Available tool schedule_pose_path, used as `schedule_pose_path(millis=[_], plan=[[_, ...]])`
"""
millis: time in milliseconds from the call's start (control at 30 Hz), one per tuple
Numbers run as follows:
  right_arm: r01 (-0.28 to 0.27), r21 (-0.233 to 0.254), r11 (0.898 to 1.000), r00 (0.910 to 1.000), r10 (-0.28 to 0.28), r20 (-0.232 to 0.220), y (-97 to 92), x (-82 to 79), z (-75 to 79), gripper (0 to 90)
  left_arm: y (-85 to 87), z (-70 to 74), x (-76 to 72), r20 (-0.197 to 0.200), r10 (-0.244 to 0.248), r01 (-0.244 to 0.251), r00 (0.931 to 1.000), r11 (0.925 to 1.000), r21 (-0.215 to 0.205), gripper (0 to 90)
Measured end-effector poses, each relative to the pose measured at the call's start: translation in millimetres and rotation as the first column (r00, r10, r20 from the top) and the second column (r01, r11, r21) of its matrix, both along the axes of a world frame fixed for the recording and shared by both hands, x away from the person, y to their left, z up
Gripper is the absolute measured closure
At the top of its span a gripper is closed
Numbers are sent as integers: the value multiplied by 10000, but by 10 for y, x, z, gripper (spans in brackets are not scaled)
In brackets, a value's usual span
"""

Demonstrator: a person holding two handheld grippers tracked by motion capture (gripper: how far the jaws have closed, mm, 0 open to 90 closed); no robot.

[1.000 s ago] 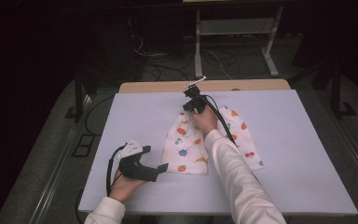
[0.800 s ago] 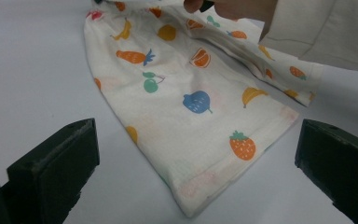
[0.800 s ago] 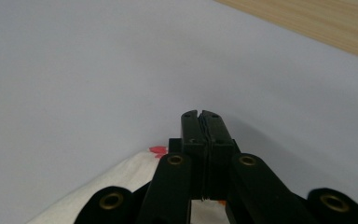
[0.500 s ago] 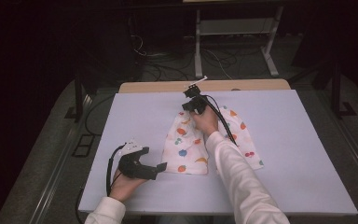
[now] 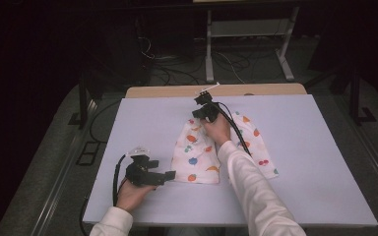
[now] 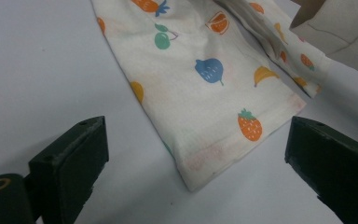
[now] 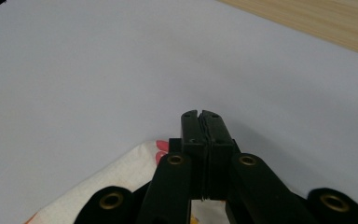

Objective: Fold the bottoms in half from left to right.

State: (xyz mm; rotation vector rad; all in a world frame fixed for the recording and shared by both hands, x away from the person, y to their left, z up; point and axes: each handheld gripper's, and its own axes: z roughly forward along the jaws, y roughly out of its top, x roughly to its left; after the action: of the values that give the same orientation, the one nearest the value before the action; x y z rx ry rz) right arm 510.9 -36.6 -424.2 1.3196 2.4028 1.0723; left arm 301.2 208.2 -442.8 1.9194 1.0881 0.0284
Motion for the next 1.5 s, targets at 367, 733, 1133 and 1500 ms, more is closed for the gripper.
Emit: schedule_pose_path(millis=[367, 733, 1133, 1500], plan=[[19, 25, 10000, 10000, -19, 39, 3, -14, -13, 876, -23, -42, 22, -690, -358, 350, 9970, 9993, -135, 207], [35, 2, 10000, 10000, -35, 18, 5, -16, -34, 876, -49, -76, 40, -1077, -591, 590, 9924, 9983, -40, 330], [63, 55, 10000, 10000, -63, 35, 3, -22, -36, 876, -41, -99, 63, -1480, -375, 359, 9883, 9993, -134, 581], [91, 105, 9999, 9999, -92, 90, 1, -29, -44, 877, -59, -161, 129, -1830, -122, 75, 9830, 9996, -266, 863]])
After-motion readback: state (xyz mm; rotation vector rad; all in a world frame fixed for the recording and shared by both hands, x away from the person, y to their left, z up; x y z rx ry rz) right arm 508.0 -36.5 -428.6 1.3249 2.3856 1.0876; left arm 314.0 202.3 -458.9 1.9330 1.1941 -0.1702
